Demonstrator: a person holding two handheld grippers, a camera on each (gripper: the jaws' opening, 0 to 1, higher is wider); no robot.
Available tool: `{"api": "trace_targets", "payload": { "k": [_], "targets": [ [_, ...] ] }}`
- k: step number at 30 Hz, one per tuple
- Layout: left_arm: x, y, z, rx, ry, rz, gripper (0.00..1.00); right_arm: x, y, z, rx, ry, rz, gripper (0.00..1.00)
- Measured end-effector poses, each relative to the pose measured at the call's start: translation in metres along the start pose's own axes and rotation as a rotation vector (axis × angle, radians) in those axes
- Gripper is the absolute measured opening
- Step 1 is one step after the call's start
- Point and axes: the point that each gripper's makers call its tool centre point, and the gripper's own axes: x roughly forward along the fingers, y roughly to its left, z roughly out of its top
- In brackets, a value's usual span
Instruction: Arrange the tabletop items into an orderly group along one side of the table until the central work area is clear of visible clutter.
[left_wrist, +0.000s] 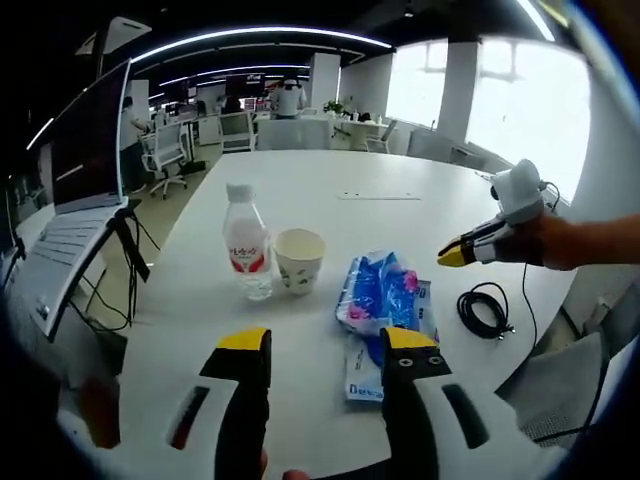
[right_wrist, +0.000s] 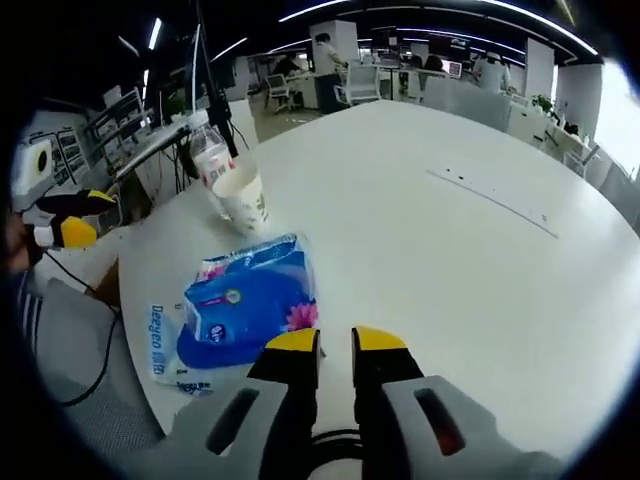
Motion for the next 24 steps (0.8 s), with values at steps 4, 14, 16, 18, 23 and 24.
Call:
{"api": "trace_targets", "payload": {
  "k": [4,14,16,18,23,24],
  "targets": [
    [0.000,0.000,0.000,0.001,0.001,-0.002,0.43,0.018,-0.001,0.007,0.001,0.007,0.024,0.12],
    [0.001,0.002,-0.002,0.004,0.010,-0.008,0.42,0.048,0.004,0.003,0.055,0.052,0.069,0.15],
    [0.001,0.001,-0.004,0.004,0.013,-0.011,0.42,0.054,-0.001,0.001,0.089,0.049,0.063,0.14],
    [0.001,0.000,-0.005,0.006,0.015,-0.011,0.42,0.057,-0.005,0.000,0.118,0.045,0.057,0.12],
    [0.002,0.001,-0.006,-0.001,0.019,-0.013,0.43,0.058,-0.007,0.003,0.147,0.032,0.042,0.01],
    [0.003,0.001,-0.006,0.000,0.019,-0.012,0.42,0.057,-0.007,0.004,0.148,0.030,0.042,0.00]
  ]
}}
